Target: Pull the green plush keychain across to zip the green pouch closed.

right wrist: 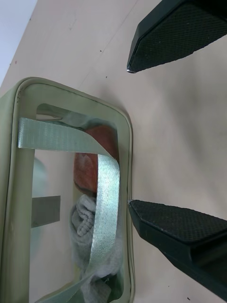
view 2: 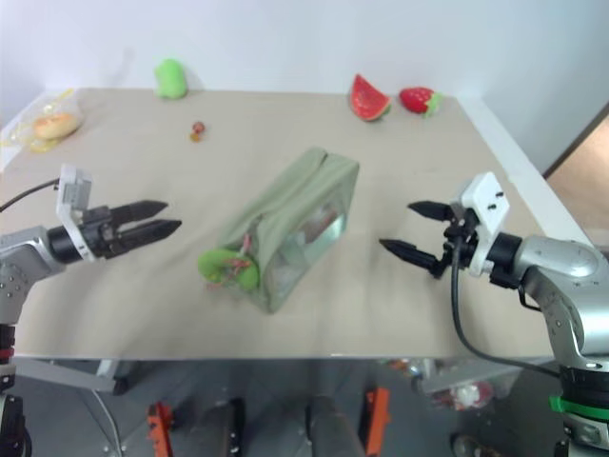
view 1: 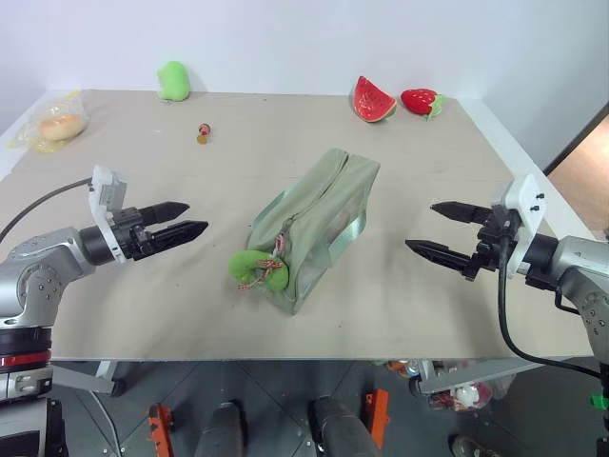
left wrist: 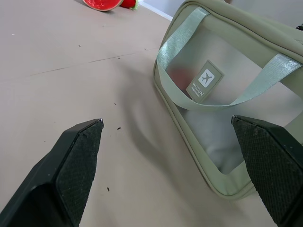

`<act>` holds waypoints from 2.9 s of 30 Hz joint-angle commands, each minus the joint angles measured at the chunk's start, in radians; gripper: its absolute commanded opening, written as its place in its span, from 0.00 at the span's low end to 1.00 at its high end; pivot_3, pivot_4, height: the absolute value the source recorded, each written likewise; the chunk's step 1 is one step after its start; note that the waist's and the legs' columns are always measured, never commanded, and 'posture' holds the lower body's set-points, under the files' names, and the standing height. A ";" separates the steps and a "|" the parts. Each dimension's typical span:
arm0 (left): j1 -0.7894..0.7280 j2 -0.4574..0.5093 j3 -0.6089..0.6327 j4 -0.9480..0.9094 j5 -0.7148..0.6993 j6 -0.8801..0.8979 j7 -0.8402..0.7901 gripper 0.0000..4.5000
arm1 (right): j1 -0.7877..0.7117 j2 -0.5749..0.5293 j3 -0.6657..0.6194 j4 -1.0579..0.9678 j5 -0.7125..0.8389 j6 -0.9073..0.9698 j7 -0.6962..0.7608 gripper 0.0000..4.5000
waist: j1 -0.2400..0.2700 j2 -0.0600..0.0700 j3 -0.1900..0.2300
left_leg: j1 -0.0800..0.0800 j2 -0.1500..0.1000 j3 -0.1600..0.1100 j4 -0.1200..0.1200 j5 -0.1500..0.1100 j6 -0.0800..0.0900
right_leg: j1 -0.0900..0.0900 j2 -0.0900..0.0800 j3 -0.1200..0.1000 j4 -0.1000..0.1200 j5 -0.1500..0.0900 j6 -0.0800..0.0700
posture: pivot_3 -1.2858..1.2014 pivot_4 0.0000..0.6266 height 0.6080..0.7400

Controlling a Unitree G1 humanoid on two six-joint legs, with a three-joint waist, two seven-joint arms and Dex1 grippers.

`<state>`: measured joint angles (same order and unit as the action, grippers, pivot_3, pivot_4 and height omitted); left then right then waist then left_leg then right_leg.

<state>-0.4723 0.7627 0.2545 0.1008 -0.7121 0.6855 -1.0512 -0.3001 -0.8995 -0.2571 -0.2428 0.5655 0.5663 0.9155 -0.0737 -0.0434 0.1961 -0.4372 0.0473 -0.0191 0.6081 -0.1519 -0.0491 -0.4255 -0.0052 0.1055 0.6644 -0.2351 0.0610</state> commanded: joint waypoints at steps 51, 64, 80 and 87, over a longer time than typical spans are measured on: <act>-0.194 -0.077 0.010 -0.192 -0.114 -0.004 0.060 1.00 | -0.947 0.248 0.571 0.761 -0.586 -0.778 0.528 0.00 | -0.001 0.007 0.009 | -0.004 0.001 -0.001 0.008 0.007 -0.003 | -0.002 0.001 -0.002 0.005 0.010 0.003 | 0.52 0.24 1.00; -0.156 -0.130 0.041 -0.188 -0.135 -0.022 0.112 1.00 | -0.985 0.239 0.573 0.633 -0.675 -0.444 0.403 0.00 | -0.001 0.007 0.009 | -0.007 0.001 0.000 0.006 0.009 -0.002 | -0.008 0.001 -0.001 0.004 0.014 0.003 | 0.52 0.24 1.00; -0.161 -0.111 0.047 -0.184 -0.142 -0.005 0.127 1.00 | -1.006 0.435 0.550 0.580 -0.646 0.061 0.270 0.00 | -0.010 0.007 0.009 | -0.006 0.002 0.000 0.001 0.013 -0.004 | -0.011 0.003 -0.001 0.004 0.018 0.001 | 0.52 0.24 1.00; -0.145 -0.079 0.036 -0.196 -0.128 0.004 0.108 1.00 | -1.034 0.401 0.567 0.537 -0.588 0.073 0.346 0.00 | -0.010 0.007 0.009 | -0.007 0.002 0.000 0.000 0.013 -0.004 | -0.011 0.003 -0.001 0.004 0.016 0.002 | 0.52 0.24 1.00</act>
<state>-0.6189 0.6519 0.2756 -0.0683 -0.8336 0.6852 -0.9265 -1.3104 -0.4935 0.3374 0.3266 -0.0370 0.6376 1.2614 -0.0837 -0.0367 0.2048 -0.4438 0.0495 -0.0195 0.6065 -0.1386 -0.0532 -0.4374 -0.0024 0.1042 0.6680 -0.2191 0.0632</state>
